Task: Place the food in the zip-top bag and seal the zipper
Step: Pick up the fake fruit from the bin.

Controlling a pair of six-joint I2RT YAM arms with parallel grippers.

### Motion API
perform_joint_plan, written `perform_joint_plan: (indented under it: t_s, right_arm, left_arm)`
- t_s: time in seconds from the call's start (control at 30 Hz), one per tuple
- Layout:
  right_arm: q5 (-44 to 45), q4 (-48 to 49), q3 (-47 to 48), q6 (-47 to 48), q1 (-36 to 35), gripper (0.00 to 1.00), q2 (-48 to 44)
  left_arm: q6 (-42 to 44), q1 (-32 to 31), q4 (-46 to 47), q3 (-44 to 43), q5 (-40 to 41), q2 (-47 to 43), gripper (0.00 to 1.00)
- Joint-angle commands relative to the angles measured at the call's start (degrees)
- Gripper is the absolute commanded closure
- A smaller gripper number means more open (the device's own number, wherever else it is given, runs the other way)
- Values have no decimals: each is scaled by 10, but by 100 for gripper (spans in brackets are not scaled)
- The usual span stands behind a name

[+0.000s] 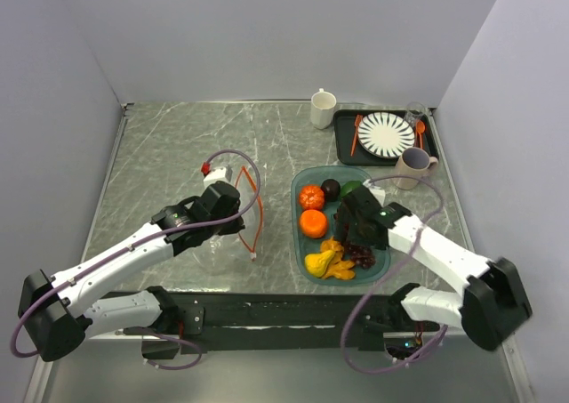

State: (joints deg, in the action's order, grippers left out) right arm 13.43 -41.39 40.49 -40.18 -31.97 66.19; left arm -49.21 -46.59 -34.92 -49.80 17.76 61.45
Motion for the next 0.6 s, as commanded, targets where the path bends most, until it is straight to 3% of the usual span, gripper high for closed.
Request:
perform_joint_plan:
  t_s: [0.0, 0.13, 0.17, 0.23, 0.27, 0.3, 0.4, 0.57]
  right_arm:
    - [-8, -3, 13, 14, 4, 2, 30]
    - [-10, 1, 6, 11, 4, 35, 8]
    - [-9, 2, 4, 8, 4, 49, 2]
    - [-2, -5, 8, 5, 2, 66, -19]
    - [-2, -5, 8, 0, 2, 81, -31]
    - [-2, -2, 7, 0, 3, 87, -45]
    - [-9, 9, 4, -6, 2, 100, -110]
    - [-24, 8, 18, -14, 3, 100, -166]
  left_arm:
    - [18, 1, 22, -1, -16, -12, 99]
    - [22, 1, 24, 0, -18, -19, 99]
    - [24, 1, 23, -2, -18, -19, 99]
    - [23, 1, 17, -4, -13, -16, 99]
    - [23, 1, 16, -4, -13, -17, 99]
    - [23, 1, 15, -2, -12, -19, 99]
    - [22, 1, 17, 2, -14, -24, 99]
    - [23, 1, 17, 1, -16, -22, 99]
